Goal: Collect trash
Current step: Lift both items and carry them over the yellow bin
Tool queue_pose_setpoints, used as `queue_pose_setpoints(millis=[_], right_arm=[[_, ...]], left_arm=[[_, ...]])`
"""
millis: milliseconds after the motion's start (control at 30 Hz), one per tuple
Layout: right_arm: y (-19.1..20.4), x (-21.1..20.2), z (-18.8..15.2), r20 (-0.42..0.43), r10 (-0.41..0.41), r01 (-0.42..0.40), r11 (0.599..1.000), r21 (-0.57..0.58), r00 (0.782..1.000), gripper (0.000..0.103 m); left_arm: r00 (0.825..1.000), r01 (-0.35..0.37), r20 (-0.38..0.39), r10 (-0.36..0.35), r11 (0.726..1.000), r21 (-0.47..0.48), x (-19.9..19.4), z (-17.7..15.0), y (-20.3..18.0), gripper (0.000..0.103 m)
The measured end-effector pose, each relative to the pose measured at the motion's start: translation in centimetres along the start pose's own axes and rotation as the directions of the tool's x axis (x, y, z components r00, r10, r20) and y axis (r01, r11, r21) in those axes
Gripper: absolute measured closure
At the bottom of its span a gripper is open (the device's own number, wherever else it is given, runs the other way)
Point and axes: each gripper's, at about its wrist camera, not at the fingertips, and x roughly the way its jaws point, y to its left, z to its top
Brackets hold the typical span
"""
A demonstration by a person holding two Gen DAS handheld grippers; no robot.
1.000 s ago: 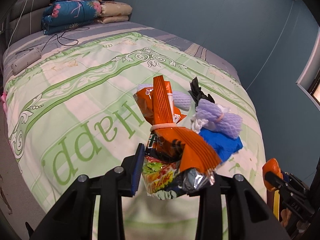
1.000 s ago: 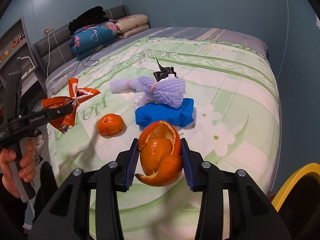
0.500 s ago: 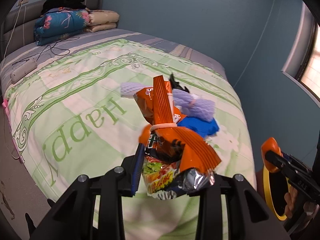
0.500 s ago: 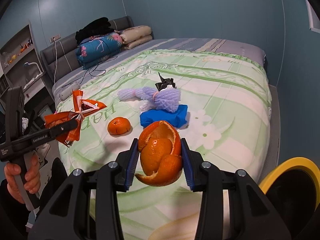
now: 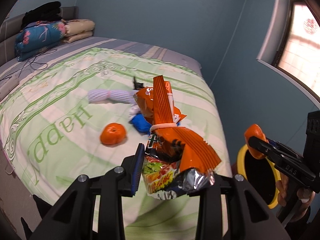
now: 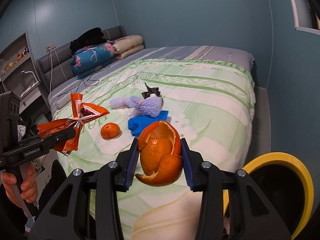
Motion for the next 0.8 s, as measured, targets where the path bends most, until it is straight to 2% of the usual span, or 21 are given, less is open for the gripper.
queue_pose_setpoints(millis=[333,800], right_arm=[[-3.3,-2.8,-0.6,0.03,-0.062,0.061,0.997,0.046,0.998,0.065],[-8.1,-6.5,-1.7,0.061,-0.167,0.158,0.98,0.124,0.984,0.065]], left_arm=[[0.998,0.07,-0.011,-0.069,0.996,0.059,0.4,-0.2,-4.3,0.072],[0.986,0.164,-0.037,-0.16,0.973,0.161,1.1,-0.6,-10.6,0.072]])
